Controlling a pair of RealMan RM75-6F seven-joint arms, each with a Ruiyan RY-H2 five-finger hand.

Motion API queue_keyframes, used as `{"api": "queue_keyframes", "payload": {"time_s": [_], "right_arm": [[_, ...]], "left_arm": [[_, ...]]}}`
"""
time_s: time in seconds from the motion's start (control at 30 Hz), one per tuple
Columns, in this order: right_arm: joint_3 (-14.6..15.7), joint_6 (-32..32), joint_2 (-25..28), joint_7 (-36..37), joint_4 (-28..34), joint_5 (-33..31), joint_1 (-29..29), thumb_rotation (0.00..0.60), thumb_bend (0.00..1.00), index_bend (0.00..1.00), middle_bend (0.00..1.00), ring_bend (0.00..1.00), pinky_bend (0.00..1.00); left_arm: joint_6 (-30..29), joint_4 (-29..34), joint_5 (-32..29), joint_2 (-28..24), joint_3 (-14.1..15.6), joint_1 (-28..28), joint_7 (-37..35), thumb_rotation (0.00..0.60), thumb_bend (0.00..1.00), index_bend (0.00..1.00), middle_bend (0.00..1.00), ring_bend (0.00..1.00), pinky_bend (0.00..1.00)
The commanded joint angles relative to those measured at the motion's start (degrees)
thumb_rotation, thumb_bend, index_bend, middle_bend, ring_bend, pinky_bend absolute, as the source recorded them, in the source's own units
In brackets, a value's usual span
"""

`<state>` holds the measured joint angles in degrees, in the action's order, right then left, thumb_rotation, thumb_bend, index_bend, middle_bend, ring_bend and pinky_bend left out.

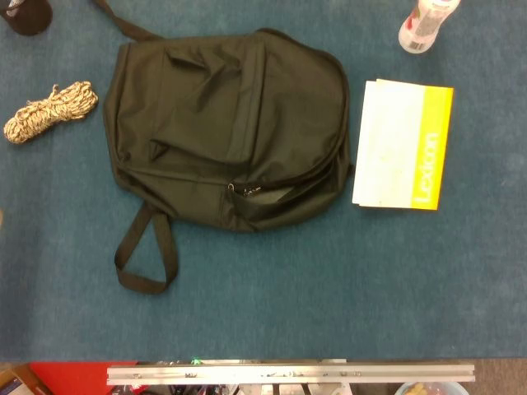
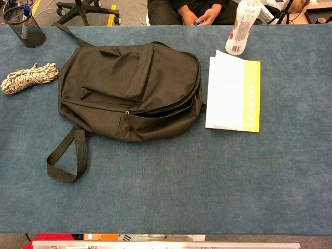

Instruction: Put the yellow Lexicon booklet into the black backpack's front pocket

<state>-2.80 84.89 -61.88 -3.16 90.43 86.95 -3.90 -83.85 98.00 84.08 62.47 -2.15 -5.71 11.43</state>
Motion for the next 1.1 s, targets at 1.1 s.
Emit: {"api": "queue_keyframes", "payload": {"time_s": [1.1], "right_arm": [[1.5,-19.2,-2.9,-3.2,-9.6,8.4,-15.7,0.6,0.08,0.17,0.23,0.16,0.29]], "left_arm": [[0.3,1.9,0.8,-1.1,1.0,0.4,-0.5,0.6,0.29,0.11,0.1,0.12,0.17]]}}
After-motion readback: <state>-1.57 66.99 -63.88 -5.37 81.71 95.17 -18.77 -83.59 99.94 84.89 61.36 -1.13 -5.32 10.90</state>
